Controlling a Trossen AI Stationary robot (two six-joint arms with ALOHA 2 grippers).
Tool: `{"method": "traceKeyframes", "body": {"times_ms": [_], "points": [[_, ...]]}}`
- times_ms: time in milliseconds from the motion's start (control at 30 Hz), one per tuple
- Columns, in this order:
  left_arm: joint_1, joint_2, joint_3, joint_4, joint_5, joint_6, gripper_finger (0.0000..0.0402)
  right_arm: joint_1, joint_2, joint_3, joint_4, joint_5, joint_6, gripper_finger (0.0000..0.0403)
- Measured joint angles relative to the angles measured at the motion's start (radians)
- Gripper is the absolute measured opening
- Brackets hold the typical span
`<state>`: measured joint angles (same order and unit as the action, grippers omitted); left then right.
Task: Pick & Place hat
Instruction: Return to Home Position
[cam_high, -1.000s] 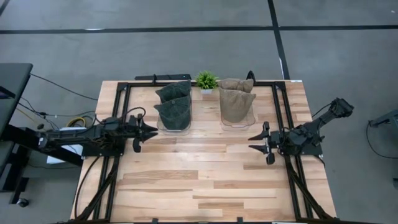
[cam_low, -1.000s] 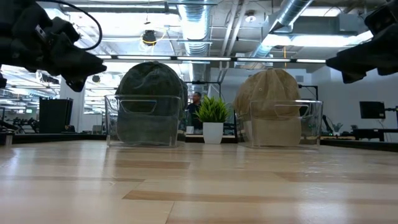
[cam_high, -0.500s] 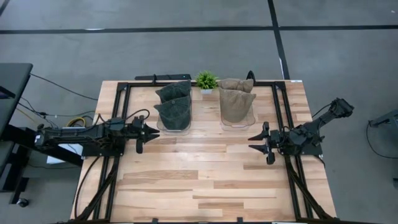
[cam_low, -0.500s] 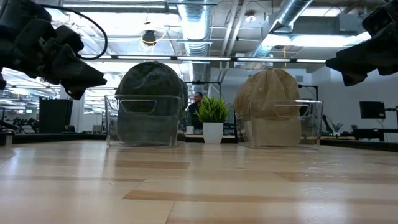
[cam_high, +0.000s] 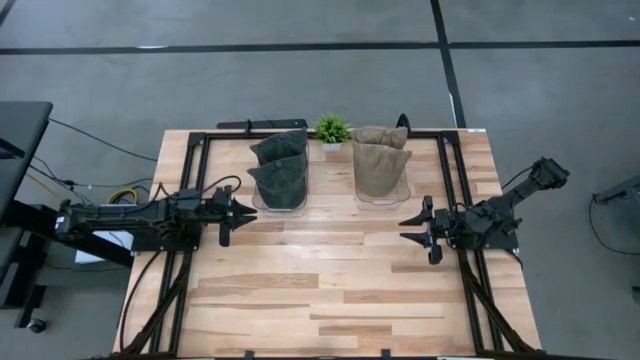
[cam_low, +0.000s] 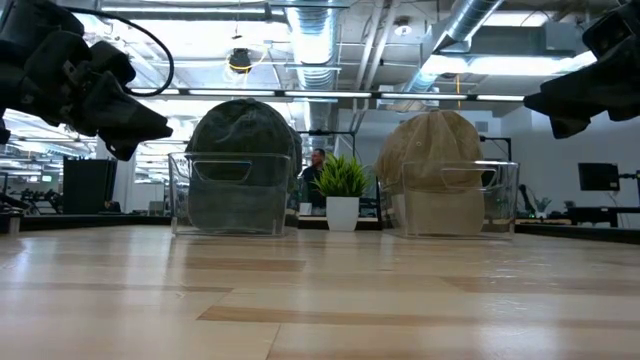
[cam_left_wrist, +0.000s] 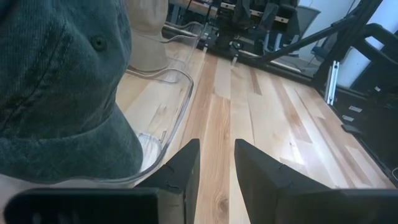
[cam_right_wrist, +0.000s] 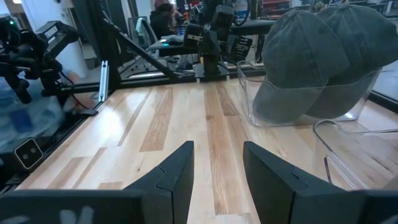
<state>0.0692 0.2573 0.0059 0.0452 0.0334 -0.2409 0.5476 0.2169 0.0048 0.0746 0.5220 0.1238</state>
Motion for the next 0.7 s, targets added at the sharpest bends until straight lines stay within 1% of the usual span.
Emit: {"method": "traceKeyframes", "body": {"times_ms": [700], "points": [[0.0,0.0,0.0,0.008,0.0,0.0,0.0097,0.0,0.0,0.0,0.0,0.0,0.0,0.0128]]}}
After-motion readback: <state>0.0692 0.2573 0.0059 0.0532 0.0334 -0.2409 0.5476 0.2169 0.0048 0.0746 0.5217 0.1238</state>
